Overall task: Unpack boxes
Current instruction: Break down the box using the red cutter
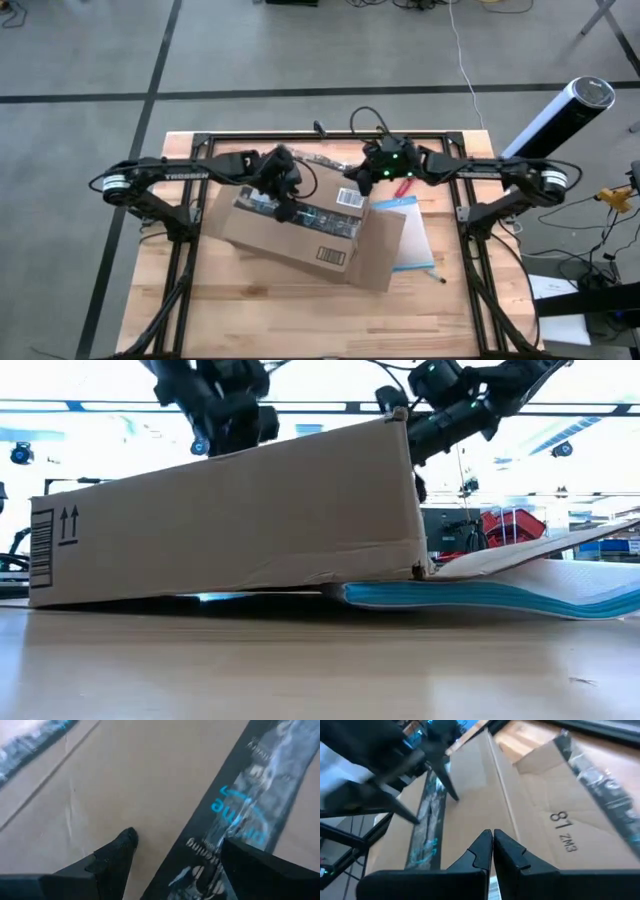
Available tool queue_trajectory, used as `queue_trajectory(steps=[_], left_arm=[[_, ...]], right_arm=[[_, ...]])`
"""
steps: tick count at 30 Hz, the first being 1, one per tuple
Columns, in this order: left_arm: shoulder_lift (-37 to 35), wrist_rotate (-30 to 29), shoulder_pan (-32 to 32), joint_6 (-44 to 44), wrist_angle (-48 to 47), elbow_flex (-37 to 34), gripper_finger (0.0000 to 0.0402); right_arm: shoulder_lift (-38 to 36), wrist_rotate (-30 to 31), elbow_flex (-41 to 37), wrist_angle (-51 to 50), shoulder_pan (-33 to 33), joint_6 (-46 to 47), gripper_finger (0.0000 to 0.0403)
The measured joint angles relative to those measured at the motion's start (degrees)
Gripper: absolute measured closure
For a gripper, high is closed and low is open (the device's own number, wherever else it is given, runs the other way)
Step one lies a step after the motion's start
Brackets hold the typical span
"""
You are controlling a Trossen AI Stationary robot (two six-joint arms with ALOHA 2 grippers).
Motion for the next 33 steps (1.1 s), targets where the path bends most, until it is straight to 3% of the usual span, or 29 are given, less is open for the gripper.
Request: queue_trajectory(steps=[7,11,16,21,24,33], left_arm=[[-0.1,0.2,0.0,0.3,4.0,-5.2,0.0128],[-0.1,0.5,0.5,0.7,4.1,-6.1,0.0128],[-0.1,0.7,0.8,0.8,4.1,-6.2,0.0128],[0.0,0.9,0.8,0.8,4.0,-6.3,0.0128],[0.0,0.9,0.8,0.8,3.1,-6.3,0.0128],[-0.3,2.5,0.9,0.6,-0.7,-6.3,0.0128]], right_arm=[[-9.6,10.2,-0.1,-22.3,-0.1,-2.4,0.0403],[-12.1,10.2,-0.6,-31.2,0.5,-0.2,0.0403],[-12.2,4.6,-0.7,-41.2,3.3,0.2,0.0403],[-11.0,-1.9,-1.2,-42.9,7.7,0.1,0.0403],[-9.6,-2.7,-1.6,-42.9,10.0,0.6,0.0403],[-1.7,7.5,-2.2,-42.1,11.3,5.6,0.0403]])
